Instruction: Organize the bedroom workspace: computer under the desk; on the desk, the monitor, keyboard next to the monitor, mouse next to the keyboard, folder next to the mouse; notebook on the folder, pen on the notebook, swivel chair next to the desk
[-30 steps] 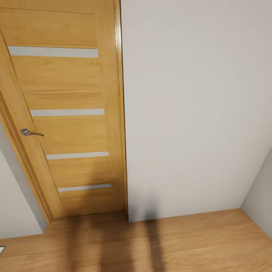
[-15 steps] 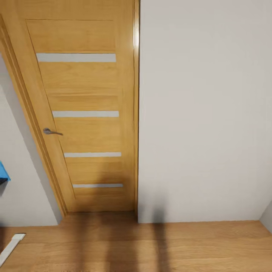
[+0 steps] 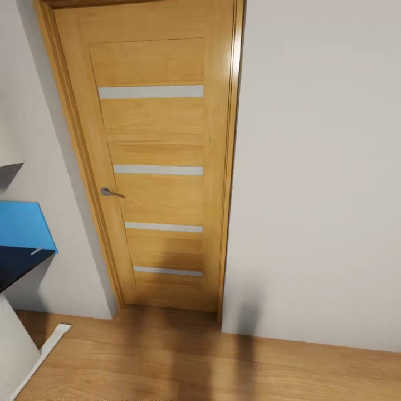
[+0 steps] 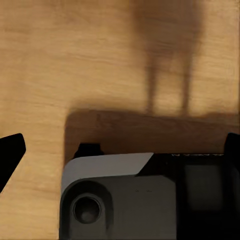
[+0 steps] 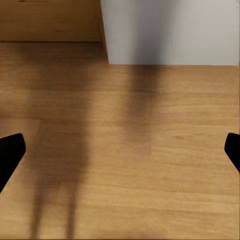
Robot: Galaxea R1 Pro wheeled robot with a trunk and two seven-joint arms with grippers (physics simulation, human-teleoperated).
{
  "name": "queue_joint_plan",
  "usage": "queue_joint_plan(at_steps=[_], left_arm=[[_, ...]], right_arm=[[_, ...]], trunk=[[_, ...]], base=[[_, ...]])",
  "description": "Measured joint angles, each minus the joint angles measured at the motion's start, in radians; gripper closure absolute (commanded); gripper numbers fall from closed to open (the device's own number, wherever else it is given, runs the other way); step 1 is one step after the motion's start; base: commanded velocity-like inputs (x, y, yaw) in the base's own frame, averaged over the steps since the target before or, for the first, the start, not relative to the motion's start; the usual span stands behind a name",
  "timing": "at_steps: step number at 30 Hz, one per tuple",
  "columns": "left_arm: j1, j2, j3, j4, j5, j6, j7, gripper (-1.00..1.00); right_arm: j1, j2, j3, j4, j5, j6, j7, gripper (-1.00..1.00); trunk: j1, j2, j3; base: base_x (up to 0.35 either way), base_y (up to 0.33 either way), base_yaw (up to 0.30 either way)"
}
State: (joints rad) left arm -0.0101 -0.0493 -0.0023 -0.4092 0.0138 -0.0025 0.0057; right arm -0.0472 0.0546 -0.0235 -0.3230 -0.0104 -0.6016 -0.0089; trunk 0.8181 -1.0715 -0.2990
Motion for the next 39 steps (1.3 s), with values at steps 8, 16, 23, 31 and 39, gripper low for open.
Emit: queue_joint_plan(at_steps=[8, 16, 23, 31, 39], left_arm=[[0.000, 0.007, 0.002, 0.061, 0.034, -0.072, -0.002, -1.00], [0.000, 0.034, 0.004, 0.079, 0.046, -0.153, -0.006, -1.00], [0.000, 0.034, 0.001, 0.115, 0.045, -0.323, -0.008, -1.00], [0.001, 0.035, 0.001, 0.135, 0.045, -0.362, -0.003, -1.00], [0.000, 0.036, 0.002, 0.135, 0.045, -0.362, -0.001, -1.00]], right_arm=[[-0.051, 0.003, 0.001, 0.108, 0.003, -0.017, 0.001, -1.00], [-0.055, -0.010, 0.007, 0.131, 0.033, -0.068, 0.011, -1.00], [-0.055, -0.008, 0.005, 0.134, 0.071, -0.073, 0.008, -1.00], [-0.055, -0.001, 0.003, 0.133, 0.073, -0.095, -0.001, -1.00], [-0.055, -0.003, 0.003, 0.131, 0.074, -0.104, -0.016, -1.00]], trunk=[[-0.031, 0.056, 0.025], [-0.039, 0.070, 0.031], [-0.039, 0.070, 0.031], [-0.038, 0.070, 0.031], [-0.038, 0.070, 0.026]], base=[[0.000, 0.000, 0.105], [0.000, 0.000, 0.001], [0.000, 0.000, 0.000], [0.000, 0.000, 0.146], [-0.062, 0.111, 0.230]])
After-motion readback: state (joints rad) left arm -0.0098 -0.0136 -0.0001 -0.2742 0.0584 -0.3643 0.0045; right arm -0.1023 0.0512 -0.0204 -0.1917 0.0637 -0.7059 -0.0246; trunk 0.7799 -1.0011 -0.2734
